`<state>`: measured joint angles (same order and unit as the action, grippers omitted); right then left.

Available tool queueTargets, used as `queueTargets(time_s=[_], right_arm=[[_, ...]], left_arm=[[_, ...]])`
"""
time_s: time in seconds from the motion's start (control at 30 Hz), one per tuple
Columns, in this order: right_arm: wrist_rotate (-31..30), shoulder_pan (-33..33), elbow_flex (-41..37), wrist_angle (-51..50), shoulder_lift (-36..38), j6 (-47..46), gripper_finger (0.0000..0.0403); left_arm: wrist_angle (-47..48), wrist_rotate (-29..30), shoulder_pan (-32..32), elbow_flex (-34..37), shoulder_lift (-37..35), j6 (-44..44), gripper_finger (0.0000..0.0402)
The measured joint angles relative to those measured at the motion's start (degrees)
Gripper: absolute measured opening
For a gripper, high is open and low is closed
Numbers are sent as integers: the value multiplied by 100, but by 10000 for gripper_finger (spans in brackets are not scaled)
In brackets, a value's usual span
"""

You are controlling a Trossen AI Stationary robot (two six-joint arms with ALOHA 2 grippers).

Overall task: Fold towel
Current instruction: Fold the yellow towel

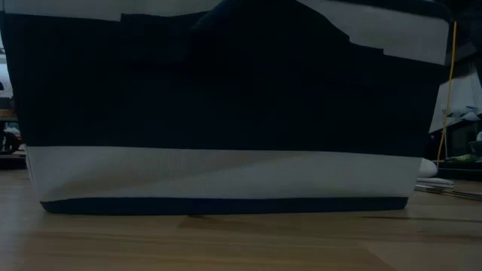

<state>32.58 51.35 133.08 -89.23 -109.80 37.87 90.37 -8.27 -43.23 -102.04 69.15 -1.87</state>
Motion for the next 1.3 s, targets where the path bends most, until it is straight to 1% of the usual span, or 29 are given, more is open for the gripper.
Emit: queueTargets(time_s=[0.2,0.37,0.57,0.63,0.87,1.03,1.1,1.17,1.23,1.3], right_arm=[[15,-429,-13,-88,13,-309,1],[-171,-764,-215,-99,33,-310,1],[-117,-889,-789,-92,62,-361,1],[-35,-891,-1029,-85,120,-373,1],[545,-907,-2013,-55,500,-381,1],[719,-1067,-2813,-53,648,-301,1],[653,-1135,-3101,1,649,-159,1],[532,-1214,-3370,317,649,-85,1],[265,-1239,-3566,778,649,-50,1],[-69,-1238,-3640,1174,649,-46,1]], left_arm=[[70,-302,516,38,-204,571,0],[47,-305,924,38,-353,978,0],[-39,-162,1360,115,-366,1309,0],[-26,-136,1526,367,-396,1499,0],[-143,-143,2022,1806,-593,1692,0],[-557,-138,2143,2398,-635,1628,0],[-679,98,2145,2546,-643,1624,0],[-734,570,2149,2640,-639,1712,0],[-758,1042,2147,2720,-639,1884,0],[-839,1389,2145,2820,-639,2098,0]])
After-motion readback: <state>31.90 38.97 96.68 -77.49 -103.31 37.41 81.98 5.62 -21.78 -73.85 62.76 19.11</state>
